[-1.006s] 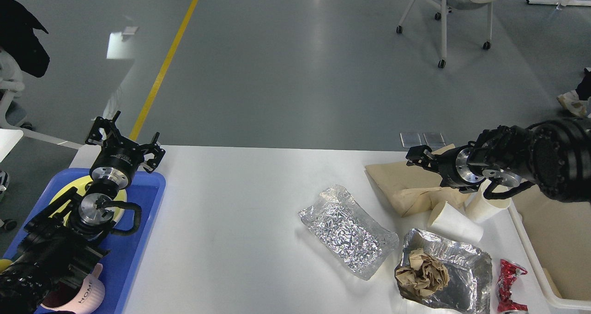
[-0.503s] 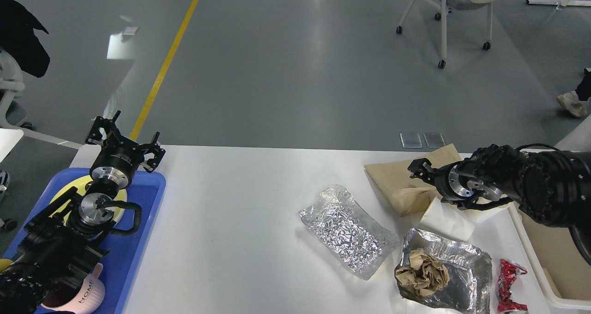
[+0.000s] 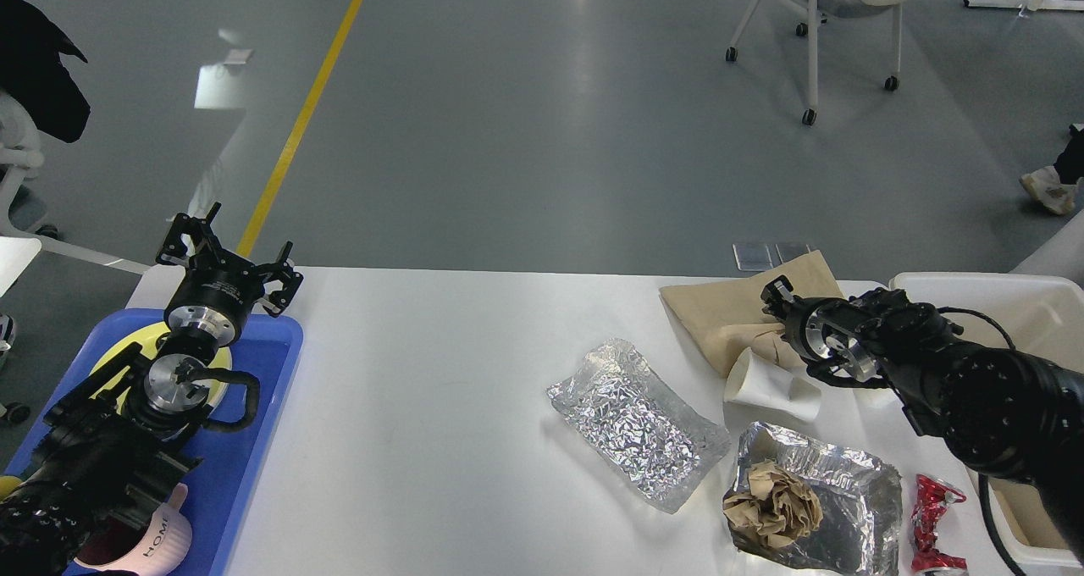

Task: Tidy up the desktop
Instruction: 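Lift the brown paper bag up and carry it over the white bin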

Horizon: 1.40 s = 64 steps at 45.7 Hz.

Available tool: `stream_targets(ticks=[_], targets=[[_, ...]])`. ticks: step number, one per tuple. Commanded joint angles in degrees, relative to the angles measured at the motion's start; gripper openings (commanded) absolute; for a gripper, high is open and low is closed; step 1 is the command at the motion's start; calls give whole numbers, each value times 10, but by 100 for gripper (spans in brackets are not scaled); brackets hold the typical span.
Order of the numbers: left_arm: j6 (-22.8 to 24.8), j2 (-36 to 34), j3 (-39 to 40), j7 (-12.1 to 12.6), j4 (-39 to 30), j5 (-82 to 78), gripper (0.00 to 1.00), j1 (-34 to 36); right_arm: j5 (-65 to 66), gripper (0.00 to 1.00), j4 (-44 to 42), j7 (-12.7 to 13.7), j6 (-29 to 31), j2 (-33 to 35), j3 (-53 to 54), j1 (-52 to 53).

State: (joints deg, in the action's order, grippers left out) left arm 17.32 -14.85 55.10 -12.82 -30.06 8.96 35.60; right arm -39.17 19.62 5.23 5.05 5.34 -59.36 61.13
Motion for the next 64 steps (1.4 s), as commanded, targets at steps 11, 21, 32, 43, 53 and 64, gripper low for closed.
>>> stream_targets(ticks=[11, 21, 32, 43, 53, 64], targets=[[0, -1, 0, 0, 0, -1, 98, 0, 3, 0, -45, 34, -49, -8, 114, -23], [0, -1, 0, 0, 0, -1, 98, 0, 7, 0, -40, 33, -120, -15, 186, -23], [0, -1, 0, 1, 0, -1, 98, 0, 51, 0, -34, 34, -105, -17, 191, 17], [0, -1, 0, 0, 0, -1, 98, 0, 174, 0, -6, 33, -3, -9, 177, 132], [0, -1, 0, 1, 0, -1, 98, 0, 317, 0, 218, 27, 143, 78, 149, 327], [0, -1, 0, 1, 0, -1, 98, 0, 454, 0, 474, 28, 203, 122, 117, 500]])
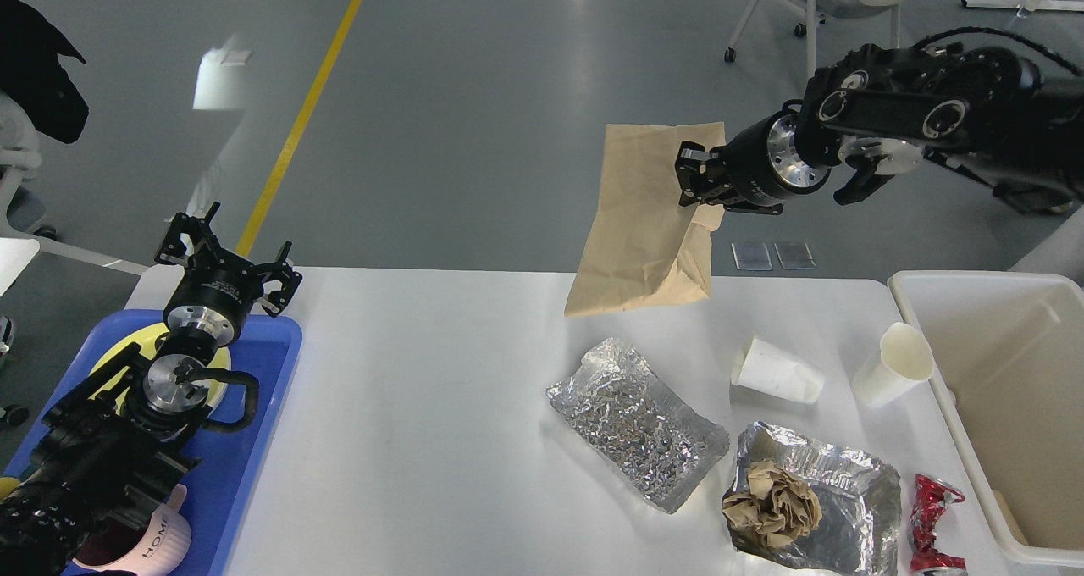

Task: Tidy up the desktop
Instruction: 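Lift the brown paper bag up and carry it over the white bin, then drop the paper bag into the white bin by opening the right gripper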

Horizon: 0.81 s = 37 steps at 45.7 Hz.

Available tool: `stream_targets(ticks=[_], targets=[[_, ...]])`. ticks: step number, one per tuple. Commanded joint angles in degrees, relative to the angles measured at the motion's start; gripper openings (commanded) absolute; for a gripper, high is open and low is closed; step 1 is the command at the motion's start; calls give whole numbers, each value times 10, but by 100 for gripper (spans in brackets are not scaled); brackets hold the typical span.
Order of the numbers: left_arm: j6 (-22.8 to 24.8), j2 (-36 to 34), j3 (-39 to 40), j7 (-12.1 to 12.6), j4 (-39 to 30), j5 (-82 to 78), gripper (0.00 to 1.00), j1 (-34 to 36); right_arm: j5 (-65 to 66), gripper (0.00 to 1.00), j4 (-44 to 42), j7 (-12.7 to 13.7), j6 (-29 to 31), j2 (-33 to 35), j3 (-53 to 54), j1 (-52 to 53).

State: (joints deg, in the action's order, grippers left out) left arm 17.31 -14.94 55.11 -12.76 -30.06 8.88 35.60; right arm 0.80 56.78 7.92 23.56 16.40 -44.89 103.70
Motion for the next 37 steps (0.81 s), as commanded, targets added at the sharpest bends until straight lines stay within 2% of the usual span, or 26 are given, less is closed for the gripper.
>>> stream_targets(ticks=[1, 8, 18, 23, 33, 37], targets=[[0, 0, 0, 0, 0, 0, 98, 0, 61, 0, 121, 1, 18, 14, -36, 88], [0, 0, 0, -1, 0, 0, 98, 0, 74, 0, 238, 1, 18, 15, -68, 151], [0, 0, 0, -1, 0, 0, 98, 0, 78, 0, 243, 2, 13, 40, -113, 150], [0, 0, 1, 0, 0, 0, 98, 0, 80, 0, 213, 2, 11, 90, -122, 120], [0, 0, 1, -1, 0, 0, 98, 0, 87, 0, 97, 2, 5, 218, -119, 22], [0, 0, 1, 0, 0, 0, 98, 0, 87, 0, 59, 2, -14, 262, -118, -17]])
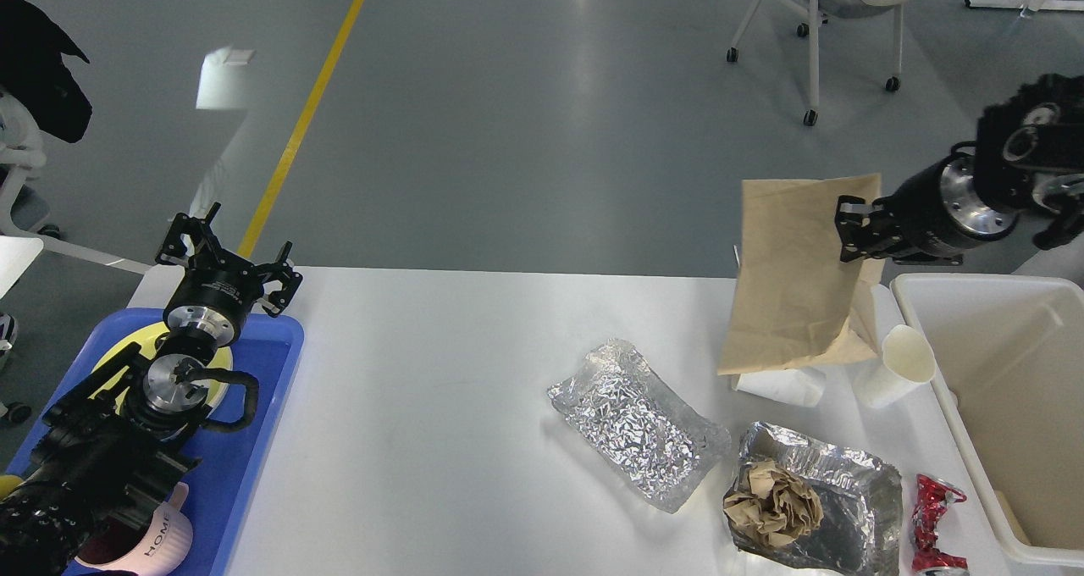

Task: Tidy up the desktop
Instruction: 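Drop the paper bag into the white bin by opening the right gripper, then withdraw the right arm up away from the bin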

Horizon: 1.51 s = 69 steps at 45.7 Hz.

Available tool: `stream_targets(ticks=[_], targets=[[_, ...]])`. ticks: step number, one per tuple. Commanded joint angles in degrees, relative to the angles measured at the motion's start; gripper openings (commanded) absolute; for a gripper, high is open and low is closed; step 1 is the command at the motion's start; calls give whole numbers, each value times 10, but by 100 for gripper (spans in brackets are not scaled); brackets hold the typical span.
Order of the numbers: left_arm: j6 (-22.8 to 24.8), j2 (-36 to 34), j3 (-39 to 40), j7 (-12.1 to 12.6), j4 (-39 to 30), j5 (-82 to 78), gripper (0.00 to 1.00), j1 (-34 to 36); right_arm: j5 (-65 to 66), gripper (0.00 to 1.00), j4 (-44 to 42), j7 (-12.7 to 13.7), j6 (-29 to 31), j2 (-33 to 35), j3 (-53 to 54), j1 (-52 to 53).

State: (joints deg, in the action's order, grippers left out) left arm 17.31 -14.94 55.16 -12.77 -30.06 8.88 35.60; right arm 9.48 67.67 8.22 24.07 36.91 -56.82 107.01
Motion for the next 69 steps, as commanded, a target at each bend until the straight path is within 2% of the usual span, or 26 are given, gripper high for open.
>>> stream_targets(ticks=[1, 8, 15, 33, 41, 46, 52, 61, 62, 63, 64, 65, 66, 67, 69], targets=[[0, 0, 0, -1, 0, 0, 98, 0, 0, 0, -56, -1, -27, 68, 2, -59], [0, 0, 0, -1, 0, 0, 98, 0, 0, 0, -76, -3, -89, 129, 6, -109], [0, 0, 0, -1, 0, 0, 98, 0, -8, 0, -130, -5, -134, 146, 26, -169], [0, 0, 0, 0, 0, 0, 98, 0, -10, 0, -319, -8, -158, 131, 167, -404], [0, 0, 0, -1, 0, 0, 98, 0, -10, 0, -429, -16, -166, 72, 175, -486], [0, 0, 0, 0, 0, 0, 98, 0, -10, 0, -455, -26, -176, 48, 174, -520], [0, 0, 0, 0, 0, 0, 98, 0, -10, 0, -480, -27, -217, 38, 174, -579], [0, 0, 0, -1, 0, 0, 98, -1, -10, 0, -573, -27, -243, -39, 163, -676], [0, 0, 0, -1, 0, 0, 98, 0, -10, 3, -588, -27, -243, -48, 163, -687], [0, 0, 0, -1, 0, 0, 98, 0, -10, 32, -601, -27, -242, -57, 163, -695], [0, 0, 0, 0, 0, 0, 98, 0, -10, 82, -612, -27, -242, -67, 163, -702], [0, 0, 0, 0, 0, 0, 98, 0, -10, 100, -621, -27, -242, -75, 164, -707], [0, 0, 0, 0, 0, 0, 98, -1, -11, 96, -629, -28, -242, -82, 164, -710], [0, 0, 0, 0, 0, 0, 98, -1, -11, 100, -634, -29, -242, -87, 164, -712], [0, 0, 0, 0, 0, 0, 98, 0, -11, 100, -635, -29, -242, -92, 164, -712]])
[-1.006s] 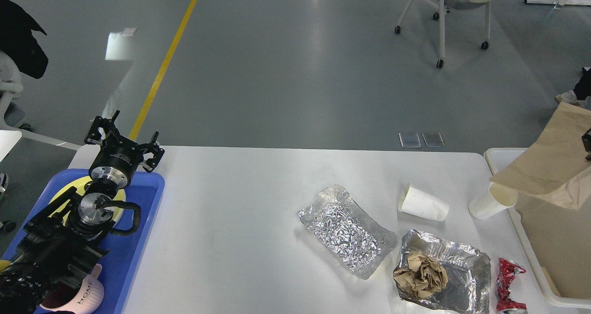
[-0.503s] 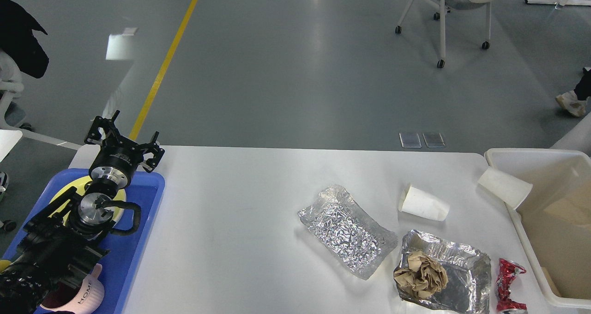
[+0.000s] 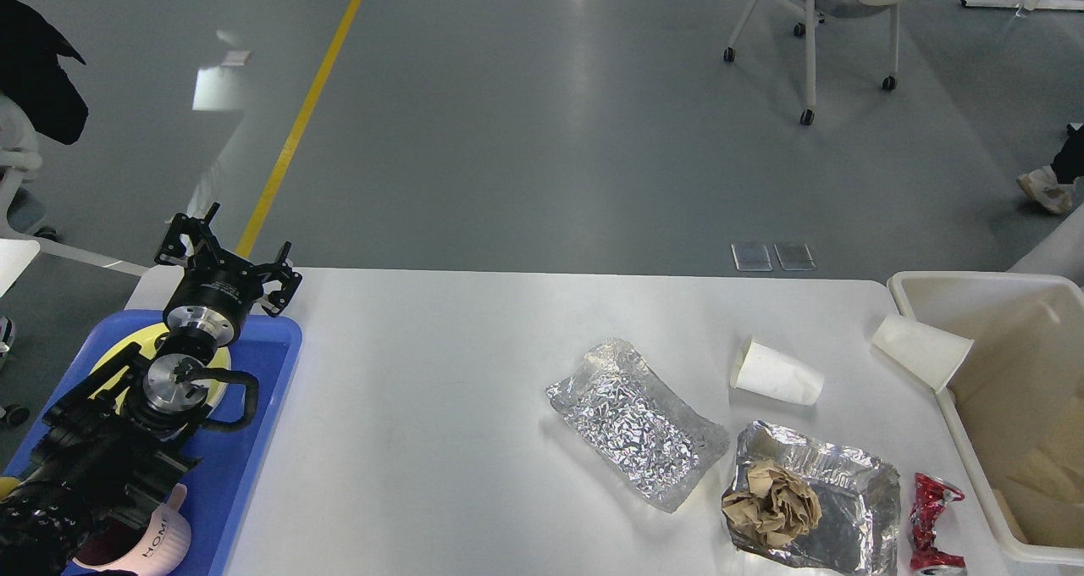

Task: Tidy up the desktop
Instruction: 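Withdraw the right arm up away from the bin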

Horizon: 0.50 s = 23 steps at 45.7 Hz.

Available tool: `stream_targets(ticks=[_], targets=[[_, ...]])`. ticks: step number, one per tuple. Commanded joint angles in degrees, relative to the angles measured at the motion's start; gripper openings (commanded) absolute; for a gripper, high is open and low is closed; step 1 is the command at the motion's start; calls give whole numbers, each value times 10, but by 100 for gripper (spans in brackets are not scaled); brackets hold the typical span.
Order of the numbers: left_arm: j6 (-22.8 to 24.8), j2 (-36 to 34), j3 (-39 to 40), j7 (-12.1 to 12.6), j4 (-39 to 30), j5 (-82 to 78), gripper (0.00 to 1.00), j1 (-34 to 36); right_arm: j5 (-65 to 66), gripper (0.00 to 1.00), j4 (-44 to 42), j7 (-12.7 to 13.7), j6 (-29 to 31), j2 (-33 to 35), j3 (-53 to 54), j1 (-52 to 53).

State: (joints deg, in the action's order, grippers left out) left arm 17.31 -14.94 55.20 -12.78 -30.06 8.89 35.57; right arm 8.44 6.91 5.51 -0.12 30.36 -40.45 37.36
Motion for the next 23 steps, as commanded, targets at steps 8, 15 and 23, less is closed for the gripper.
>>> stream_targets(ticks=[8, 15, 23], targets=[[0, 0, 0, 0, 0, 0, 98, 0, -1, 100, -28, -2, 0, -28, 1, -15], [0, 0, 0, 0, 0, 0, 98, 0, -1, 100, -28, -2, 0, -29, 2, -11], [0, 0, 0, -1, 0, 0, 98, 0, -1, 100, -29, -2, 3, -29, 3, 9]])
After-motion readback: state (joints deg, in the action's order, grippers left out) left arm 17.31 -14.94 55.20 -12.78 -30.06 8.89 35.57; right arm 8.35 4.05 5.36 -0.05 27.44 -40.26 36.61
